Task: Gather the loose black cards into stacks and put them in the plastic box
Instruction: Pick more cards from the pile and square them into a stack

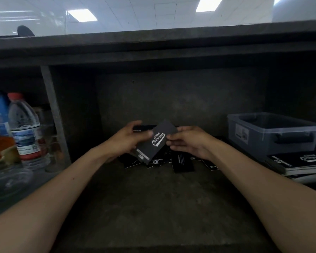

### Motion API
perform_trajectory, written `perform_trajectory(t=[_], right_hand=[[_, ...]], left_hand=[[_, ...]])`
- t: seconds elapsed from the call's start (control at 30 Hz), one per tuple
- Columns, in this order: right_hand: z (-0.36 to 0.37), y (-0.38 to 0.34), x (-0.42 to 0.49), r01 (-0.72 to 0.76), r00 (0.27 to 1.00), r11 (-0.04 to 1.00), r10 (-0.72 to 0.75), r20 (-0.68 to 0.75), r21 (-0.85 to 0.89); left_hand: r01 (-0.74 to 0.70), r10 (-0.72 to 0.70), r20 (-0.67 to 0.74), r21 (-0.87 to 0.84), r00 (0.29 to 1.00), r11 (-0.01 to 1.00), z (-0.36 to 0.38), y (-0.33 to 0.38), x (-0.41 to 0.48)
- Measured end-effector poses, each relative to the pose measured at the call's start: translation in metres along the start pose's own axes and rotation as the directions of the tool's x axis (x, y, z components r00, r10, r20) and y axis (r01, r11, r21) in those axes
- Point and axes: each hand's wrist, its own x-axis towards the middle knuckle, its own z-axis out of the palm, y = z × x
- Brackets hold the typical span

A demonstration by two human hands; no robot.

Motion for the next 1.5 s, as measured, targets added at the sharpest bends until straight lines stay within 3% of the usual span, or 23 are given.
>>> perform_trajectory(t=[0.07,0.1,0.17,0.2,0.27,0.33,0.5,0.6,0.67,0.77,0.87,0.97,1.07,1.17,1.27,1.33,1.37,1.43,1.5], right_hand=[[-0.002,0.001,0.0,0.0,0.999,0.987,-0.008,-0.052,-0.158],[-0.003,0.002,0.001,0.024,0.989,0.926,-0.076,-0.124,-0.376],[-0.006,0.005,0.002,0.004,0.947,0.618,-0.255,-0.195,-0.786],[-0.004,0.006,-0.001,-0.051,0.947,0.48,-0.254,-0.195,-0.876],[0.003,0.007,-0.004,-0.154,0.977,0.292,-0.095,-0.189,-0.944],[0.008,0.007,-0.004,-0.2,0.979,0.218,0.004,-0.204,-0.955],[-0.003,-0.013,-0.009,-0.306,0.934,0.492,-0.011,-0.357,-0.815],[-0.015,-0.022,-0.016,-0.32,0.817,0.433,-0.324,-0.476,-0.843],[-0.019,-0.023,-0.014,-0.169,0.775,0.484,-0.472,-0.419,-0.859],[-0.014,-0.012,-0.009,0.18,0.875,0.658,-0.447,-0.186,-0.731],[-0.004,0.008,-0.001,0.261,0.909,0.606,-0.415,-0.019,-0.751],[-0.004,0.012,0.005,0.281,0.899,0.676,-0.434,-0.06,-0.681],[0.0,0.012,0.004,0.273,0.948,0.789,-0.319,0.014,-0.551],[0.009,0.016,0.004,0.297,0.953,0.88,-0.296,0.059,-0.37],[0.009,0.016,0.011,0.278,0.947,0.927,-0.308,-0.086,-0.252],[0.004,0.021,0.014,0.226,0.941,0.882,-0.307,-0.14,-0.413],[0.002,0.024,0.012,0.208,0.945,0.798,-0.313,-0.094,-0.566],[0.003,0.031,0.007,0.248,0.956,0.55,-0.273,0.109,-0.798],[0.009,0.03,0.002,0.312,0.95,0.425,-0.168,0.264,-0.85]], left_hand=[[-0.135,0.132,0.029,0.296,0.991,0.946,-0.004,-0.007,0.001],[-0.177,0.193,0.001,0.4,0.981,0.899,-0.006,-0.009,0.002],[-0.195,0.276,-0.109,0.47,0.955,0.861,-0.013,-0.011,0.004],[-0.192,0.292,-0.135,0.493,0.947,0.849,-0.016,-0.013,0.006],[-0.187,0.267,-0.067,0.551,0.961,0.813,-0.016,-0.016,0.005],[-0.199,0.23,0.026,0.603,0.973,0.773,-0.012,-0.022,0.005],[-0.181,0.229,-0.024,0.535,0.973,0.825,-0.016,-0.024,0.008],[-0.173,0.219,-0.031,0.514,0.975,0.84,-0.016,-0.025,0.008],[-0.169,0.22,-0.036,0.524,0.975,0.835,-0.015,-0.026,0.01],[-0.11,0.156,-0.054,0.488,0.986,0.866,-0.014,-0.027,0.013],[-0.055,0.083,-0.046,0.434,0.995,0.899,-0.014,-0.027,0.012],[-0.061,0.096,-0.064,0.415,0.993,0.908,-0.013,-0.026,0.012],[-0.067,0.096,-0.056,0.384,0.994,0.921,-0.011,-0.024,0.012],[-0.128,0.15,-0.035,0.363,0.988,0.923,-0.007,-0.022,0.011],[-0.109,0.163,-0.1,0.406,0.981,0.907,-0.012,-0.022,0.011],[-0.048,0.166,-0.228,0.45,0.959,0.892,-0.019,-0.023,0.013],[-0.008,0.156,-0.283,0.462,0.946,0.887,-0.023,-0.025,0.015],[0.077,0.097,-0.32,0.49,0.942,0.868,-0.026,-0.028,0.016],[0.122,0.038,-0.286,0.52,0.958,0.845,-0.024,-0.031,0.017]])
